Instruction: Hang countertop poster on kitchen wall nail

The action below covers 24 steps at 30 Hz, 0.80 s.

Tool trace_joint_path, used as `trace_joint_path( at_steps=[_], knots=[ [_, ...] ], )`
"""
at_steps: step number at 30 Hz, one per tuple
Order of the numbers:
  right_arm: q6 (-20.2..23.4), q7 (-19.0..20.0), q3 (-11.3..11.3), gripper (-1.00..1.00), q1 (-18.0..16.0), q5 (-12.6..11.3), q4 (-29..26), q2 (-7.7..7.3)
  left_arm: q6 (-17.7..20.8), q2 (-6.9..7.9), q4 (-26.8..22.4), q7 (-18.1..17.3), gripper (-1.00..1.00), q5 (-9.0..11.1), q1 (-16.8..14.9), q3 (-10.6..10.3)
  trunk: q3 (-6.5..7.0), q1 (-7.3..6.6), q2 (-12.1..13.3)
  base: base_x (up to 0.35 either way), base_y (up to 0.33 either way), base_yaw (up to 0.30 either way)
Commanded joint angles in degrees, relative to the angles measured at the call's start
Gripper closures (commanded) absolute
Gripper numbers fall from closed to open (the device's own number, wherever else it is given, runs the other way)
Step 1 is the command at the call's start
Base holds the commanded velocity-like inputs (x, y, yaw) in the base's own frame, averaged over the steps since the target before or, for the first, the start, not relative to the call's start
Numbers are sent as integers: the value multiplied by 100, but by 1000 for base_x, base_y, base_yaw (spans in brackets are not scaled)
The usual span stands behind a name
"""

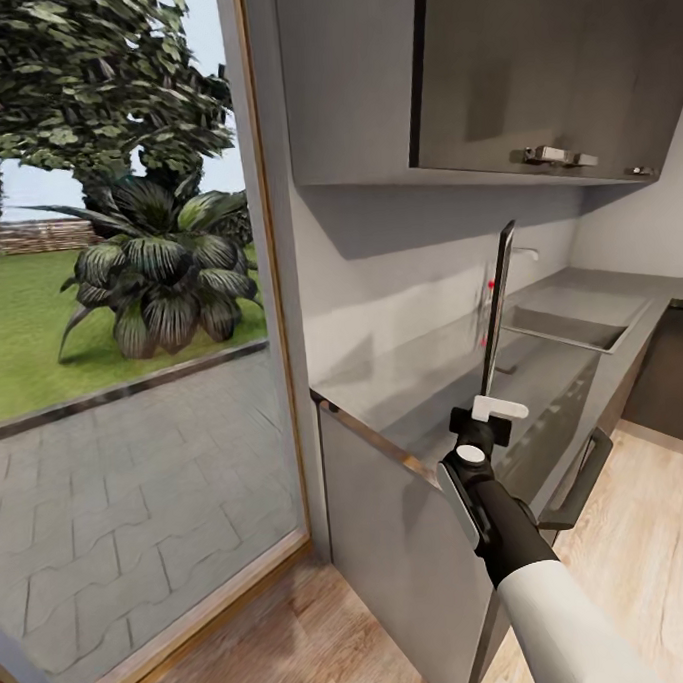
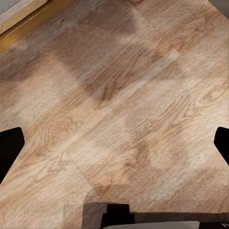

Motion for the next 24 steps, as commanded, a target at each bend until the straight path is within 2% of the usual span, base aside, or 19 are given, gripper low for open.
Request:
trace_joint_path(
  at_steps=[1, 17, 24],
  knots=[
    [29, -23, 15, 100, -4, -20, -6, -1, -7, 0, -8, 0, -100, -2, 3, 4, -5, 0, -3, -75, 0, 0],
    [30, -22, 21, 100, -4, -20, -7, -6, -7, 0, -8, 1, -100, -2, 3, 4, -5, 0, -3, -299, 0, 4],
    [33, -19, 23, 100, -4, -20, -7, -5, -7, 0, -8, 0, -100, -2, 3, 4, -5, 0, -3, -165, 0, 205]
  ],
)
